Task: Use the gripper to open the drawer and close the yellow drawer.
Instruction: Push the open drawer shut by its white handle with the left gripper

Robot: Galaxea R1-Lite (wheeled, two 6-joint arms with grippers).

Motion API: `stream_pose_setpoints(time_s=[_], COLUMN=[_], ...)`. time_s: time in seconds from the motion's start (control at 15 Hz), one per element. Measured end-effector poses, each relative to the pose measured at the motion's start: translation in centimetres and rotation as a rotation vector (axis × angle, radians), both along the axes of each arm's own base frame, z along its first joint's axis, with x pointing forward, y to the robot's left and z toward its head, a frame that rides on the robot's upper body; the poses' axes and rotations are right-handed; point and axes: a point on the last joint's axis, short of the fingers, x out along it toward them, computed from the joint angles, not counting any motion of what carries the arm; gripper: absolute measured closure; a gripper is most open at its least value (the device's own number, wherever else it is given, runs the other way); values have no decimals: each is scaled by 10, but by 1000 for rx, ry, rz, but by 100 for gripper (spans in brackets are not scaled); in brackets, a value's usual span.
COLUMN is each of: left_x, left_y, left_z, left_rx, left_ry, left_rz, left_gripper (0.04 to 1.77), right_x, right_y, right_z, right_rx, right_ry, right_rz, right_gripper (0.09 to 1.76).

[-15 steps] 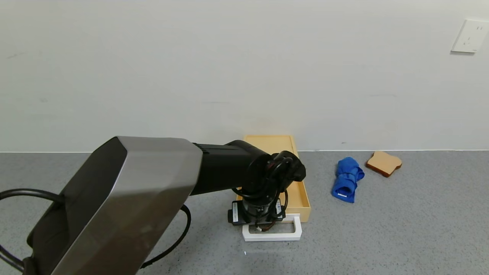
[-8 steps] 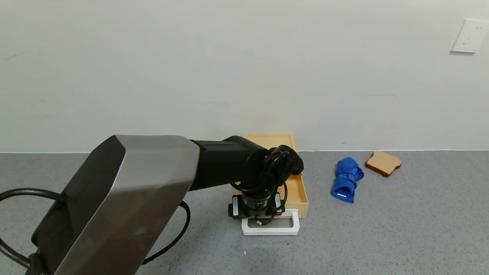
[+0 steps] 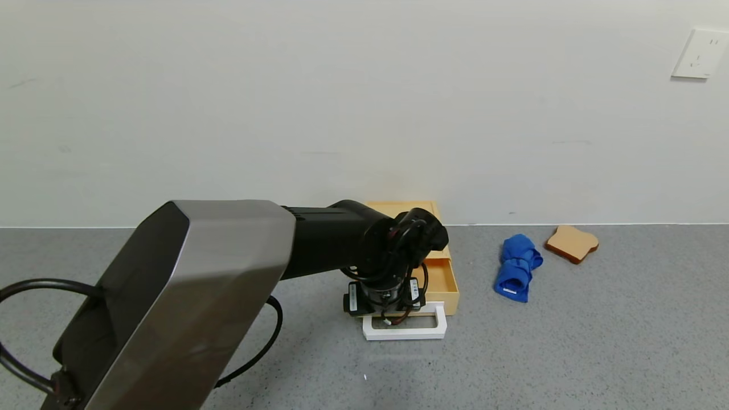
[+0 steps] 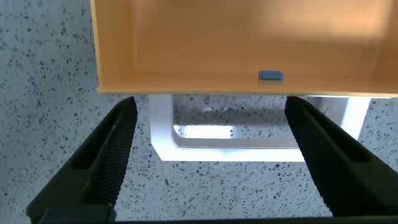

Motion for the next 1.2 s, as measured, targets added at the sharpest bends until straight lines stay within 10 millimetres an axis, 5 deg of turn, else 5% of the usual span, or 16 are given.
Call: stream_pose_setpoints(time_s=[1.2], left_x=[25], left_y=[5], left_z=[2], left_rx=[-27], left_ry=[-119], left_rz=[-61], left_gripper=[9], right_x=[0], right_y=[0], right_z=[0], right_rx=[0], right_ry=[0], right_rz=[0], right_gripper=[12])
